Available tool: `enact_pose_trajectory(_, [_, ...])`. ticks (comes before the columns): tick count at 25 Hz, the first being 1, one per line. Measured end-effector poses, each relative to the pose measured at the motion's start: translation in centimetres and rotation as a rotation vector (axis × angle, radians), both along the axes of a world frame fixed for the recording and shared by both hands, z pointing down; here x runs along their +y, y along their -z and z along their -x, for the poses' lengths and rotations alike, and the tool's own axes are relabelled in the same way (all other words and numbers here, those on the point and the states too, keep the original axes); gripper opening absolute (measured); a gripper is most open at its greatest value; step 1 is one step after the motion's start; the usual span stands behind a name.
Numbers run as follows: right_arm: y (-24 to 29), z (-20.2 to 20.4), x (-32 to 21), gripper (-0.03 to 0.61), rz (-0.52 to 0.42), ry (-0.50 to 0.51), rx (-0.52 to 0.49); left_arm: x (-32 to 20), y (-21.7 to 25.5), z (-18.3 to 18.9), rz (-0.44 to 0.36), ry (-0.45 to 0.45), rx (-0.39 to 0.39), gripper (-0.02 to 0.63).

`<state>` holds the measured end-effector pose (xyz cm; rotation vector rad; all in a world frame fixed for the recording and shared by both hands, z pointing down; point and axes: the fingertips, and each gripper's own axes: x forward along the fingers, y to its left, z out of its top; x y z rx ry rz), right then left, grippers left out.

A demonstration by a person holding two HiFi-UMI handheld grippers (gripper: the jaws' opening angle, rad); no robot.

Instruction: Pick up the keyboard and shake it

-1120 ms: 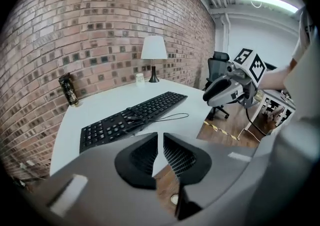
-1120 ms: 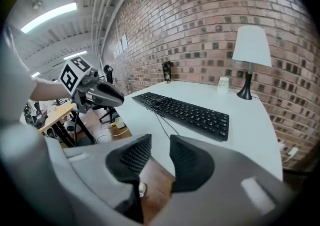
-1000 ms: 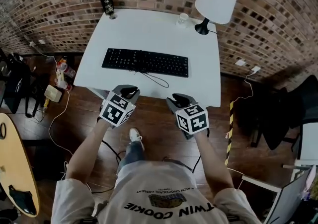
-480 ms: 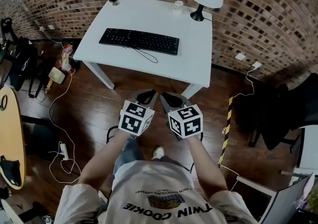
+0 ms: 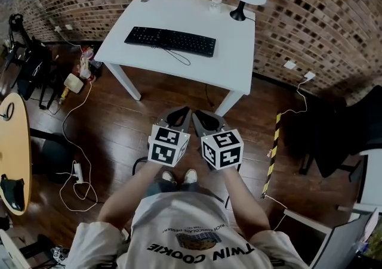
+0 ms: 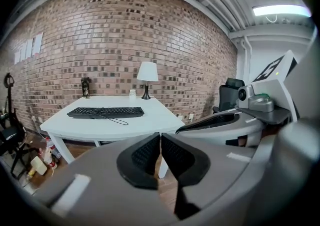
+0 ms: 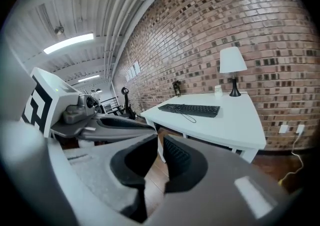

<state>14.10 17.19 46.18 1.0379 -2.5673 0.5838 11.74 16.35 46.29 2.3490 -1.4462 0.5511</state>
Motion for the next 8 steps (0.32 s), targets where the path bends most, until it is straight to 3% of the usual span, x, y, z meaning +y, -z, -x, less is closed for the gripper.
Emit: enact_pose_trajectory(8, [1.2, 2.1, 0.5, 0.035, -0.005, -0.045, 0.009, 1.0, 1.4, 2.4, 0.002, 0.013, 0.007, 0.015])
